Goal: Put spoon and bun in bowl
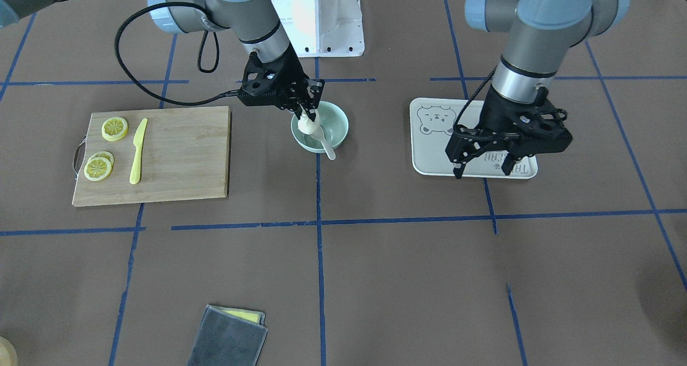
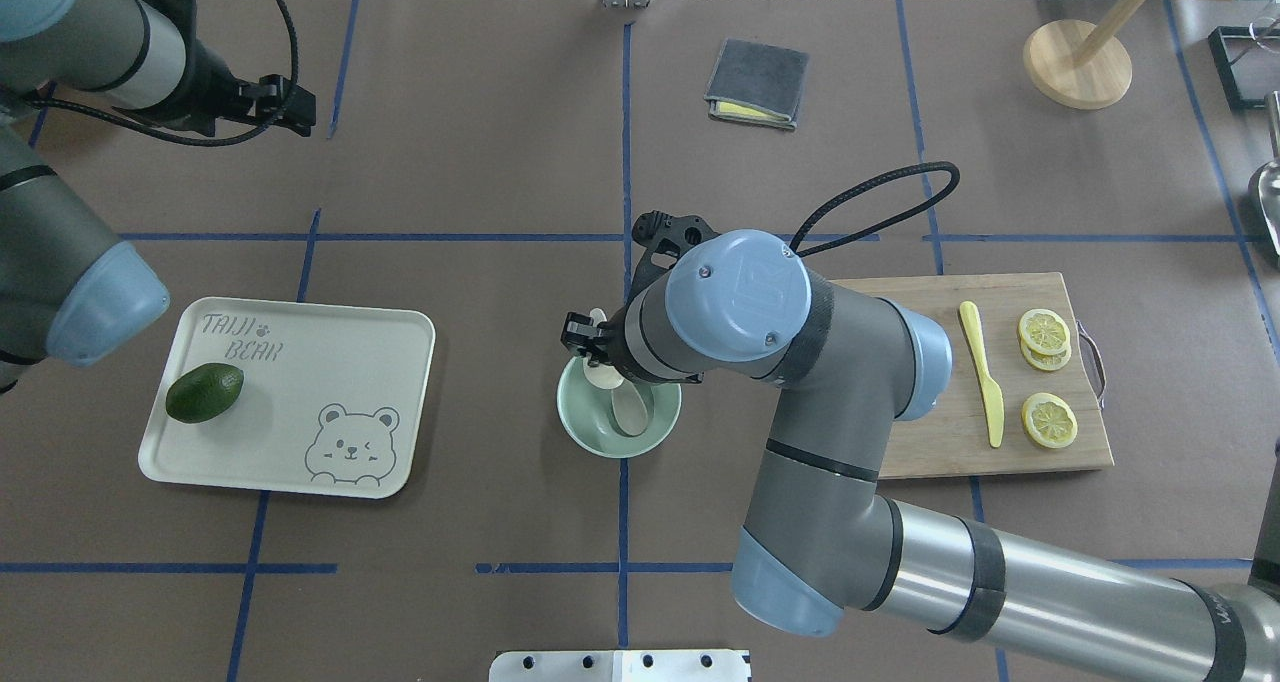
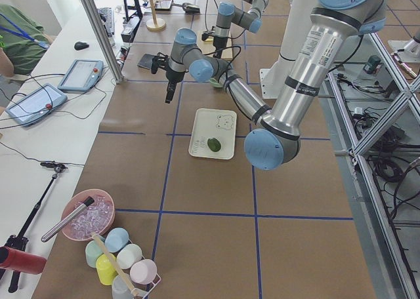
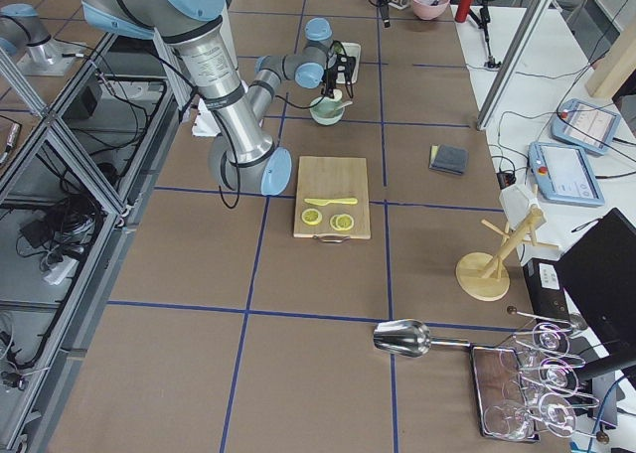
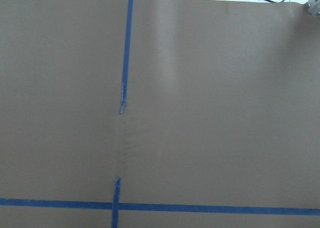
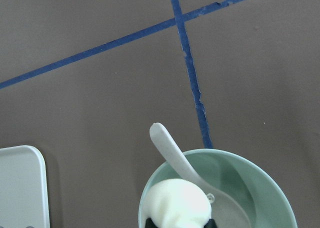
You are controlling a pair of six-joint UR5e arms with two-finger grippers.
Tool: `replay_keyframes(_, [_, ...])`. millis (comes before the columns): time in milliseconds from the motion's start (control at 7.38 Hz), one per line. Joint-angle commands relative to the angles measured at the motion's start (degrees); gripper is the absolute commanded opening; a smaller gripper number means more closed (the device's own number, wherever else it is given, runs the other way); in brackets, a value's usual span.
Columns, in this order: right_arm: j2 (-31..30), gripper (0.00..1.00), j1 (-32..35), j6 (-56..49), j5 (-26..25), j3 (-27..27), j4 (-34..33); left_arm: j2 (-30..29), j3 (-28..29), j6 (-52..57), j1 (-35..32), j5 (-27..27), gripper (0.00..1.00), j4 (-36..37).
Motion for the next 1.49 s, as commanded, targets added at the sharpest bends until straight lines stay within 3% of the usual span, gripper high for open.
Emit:
replay_keyframes(0, [0.5,1.0,-0.4,0.3,-0.4,-0.1,0.0,1.8,0.3,7.4,-4.2,-1.8,1.0,0.0])
replay_keyframes(271, [-0.2,1.0,1.2,0.1,0.7,2.3,-1.0,4.1,1.0,16.8,-9.4,-4.1,1.0,0.0])
replay_keyframes(407, [-2.1,1.0,4.5,-0.6,4.4,4.5,-3.6,5.7,1.5,21.9,-12.2,-4.8,1.0,-0.2])
replay_keyframes(542, [-5.5,1.0,9.9,-3.3,9.0,7.7,-6.4,7.9,2.4,27.9,-15.1,-8.9,1.0,-0.3])
replay_keyframes(814, [-12.0,1.0,20.9,-19.5,18.1,11.8,-11.2,13.1,2.9,37.4,-21.2,-13.9,1.0,-0.2])
replay_keyframes(1085, [-15.6,1.0,27.5,-34.5,19.6,11.5,-16.1,16.4,8.1,48.7,-28.8,-20.9,1.0,0.3])
replay_keyframes(1356, [-19.0,1.0,35.0,-48.3,23.4,11.2,-20.4,20.3,11.1,52.7,-30.1,-21.6,1.0,-0.4])
